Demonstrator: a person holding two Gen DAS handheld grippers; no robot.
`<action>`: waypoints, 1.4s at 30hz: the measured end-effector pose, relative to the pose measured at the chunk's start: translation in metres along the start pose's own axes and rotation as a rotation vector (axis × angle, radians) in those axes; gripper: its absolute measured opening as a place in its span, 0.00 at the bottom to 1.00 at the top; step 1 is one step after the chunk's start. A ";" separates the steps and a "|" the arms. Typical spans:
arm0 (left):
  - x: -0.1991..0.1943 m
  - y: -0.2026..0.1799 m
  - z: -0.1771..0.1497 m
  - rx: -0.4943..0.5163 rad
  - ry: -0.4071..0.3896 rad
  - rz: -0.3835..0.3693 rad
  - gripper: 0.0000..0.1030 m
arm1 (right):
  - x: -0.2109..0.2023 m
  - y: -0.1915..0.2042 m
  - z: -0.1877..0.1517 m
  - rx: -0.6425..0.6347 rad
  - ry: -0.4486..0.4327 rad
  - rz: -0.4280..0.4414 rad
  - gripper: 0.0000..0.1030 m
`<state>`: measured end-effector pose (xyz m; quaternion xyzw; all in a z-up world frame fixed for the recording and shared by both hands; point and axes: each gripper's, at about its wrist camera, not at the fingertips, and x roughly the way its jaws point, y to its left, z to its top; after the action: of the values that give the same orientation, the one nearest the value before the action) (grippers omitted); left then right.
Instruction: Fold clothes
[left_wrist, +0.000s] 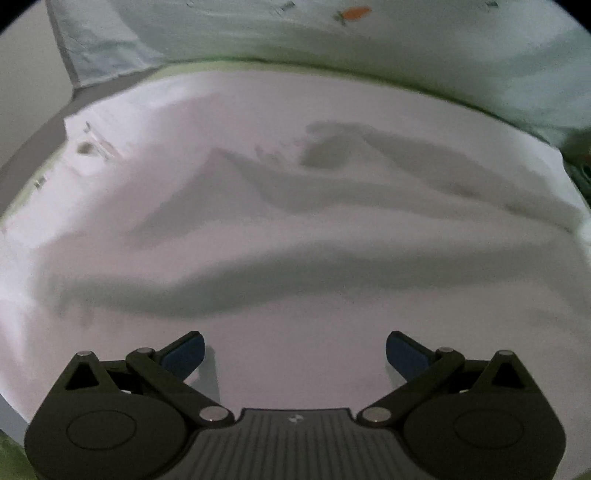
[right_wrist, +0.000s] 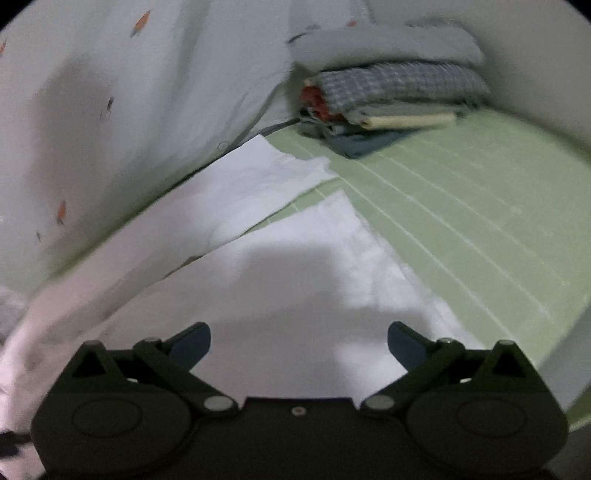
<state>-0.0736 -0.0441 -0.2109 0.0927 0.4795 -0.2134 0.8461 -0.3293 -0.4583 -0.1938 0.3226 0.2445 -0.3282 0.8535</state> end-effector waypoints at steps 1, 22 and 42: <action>0.001 -0.004 -0.005 0.011 0.002 0.009 1.00 | -0.006 -0.009 -0.003 0.041 -0.001 0.028 1.00; 0.004 -0.029 -0.013 -0.104 0.035 0.145 1.00 | -0.057 -0.147 -0.067 0.673 0.011 0.249 0.80; 0.006 -0.026 -0.016 -0.097 0.015 0.135 1.00 | -0.037 -0.148 -0.071 0.759 0.072 0.227 0.13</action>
<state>-0.0953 -0.0631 -0.2235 0.0852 0.4885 -0.1315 0.8584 -0.4745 -0.4782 -0.2755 0.6512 0.0987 -0.2873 0.6954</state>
